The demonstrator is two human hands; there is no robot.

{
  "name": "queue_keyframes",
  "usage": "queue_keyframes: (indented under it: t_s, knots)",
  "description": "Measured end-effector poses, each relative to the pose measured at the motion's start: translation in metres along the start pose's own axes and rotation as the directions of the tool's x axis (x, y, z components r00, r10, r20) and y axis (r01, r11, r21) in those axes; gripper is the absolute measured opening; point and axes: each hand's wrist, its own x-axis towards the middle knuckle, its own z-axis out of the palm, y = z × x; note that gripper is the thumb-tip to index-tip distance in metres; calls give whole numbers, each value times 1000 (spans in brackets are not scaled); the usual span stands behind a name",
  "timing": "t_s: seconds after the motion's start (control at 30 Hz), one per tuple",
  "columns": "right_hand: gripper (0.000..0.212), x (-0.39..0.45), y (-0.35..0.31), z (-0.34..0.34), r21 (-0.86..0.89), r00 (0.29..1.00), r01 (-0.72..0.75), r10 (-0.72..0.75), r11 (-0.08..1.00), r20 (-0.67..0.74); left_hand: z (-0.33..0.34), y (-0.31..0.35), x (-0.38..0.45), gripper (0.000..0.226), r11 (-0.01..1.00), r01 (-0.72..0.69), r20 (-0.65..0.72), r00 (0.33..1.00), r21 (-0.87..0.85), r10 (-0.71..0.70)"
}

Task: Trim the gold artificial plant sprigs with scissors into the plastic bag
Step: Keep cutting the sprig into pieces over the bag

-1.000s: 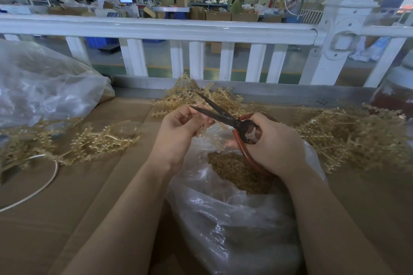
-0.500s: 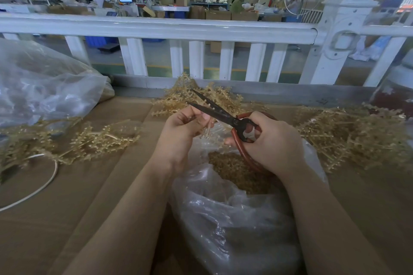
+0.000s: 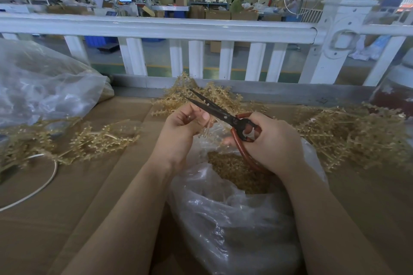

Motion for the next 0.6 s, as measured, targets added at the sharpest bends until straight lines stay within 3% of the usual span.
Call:
queue_keyframes:
  t_s: [0.13, 0.3, 0.43, 0.6]
  knots:
    - [76, 0, 0, -1, 22, 999, -2, 1, 1000, 54, -1, 2, -1, 16, 999, -16, -4, 1000, 42, 17]
    - [48, -1, 3, 0, 12, 998, -25, 24, 1000, 55, 2, 8, -2, 17, 999, -35, -53, 998, -12, 35]
    - [62, 0, 4, 0, 10, 993, -65, 63, 998, 96, 3, 8, -3, 20, 997, -58, -63, 996, 55, 61]
    - [61, 1, 5, 1, 29, 986, -77, 72, 997, 149, 1, 8, -5, 17, 980, -95, -40, 994, 175, 104]
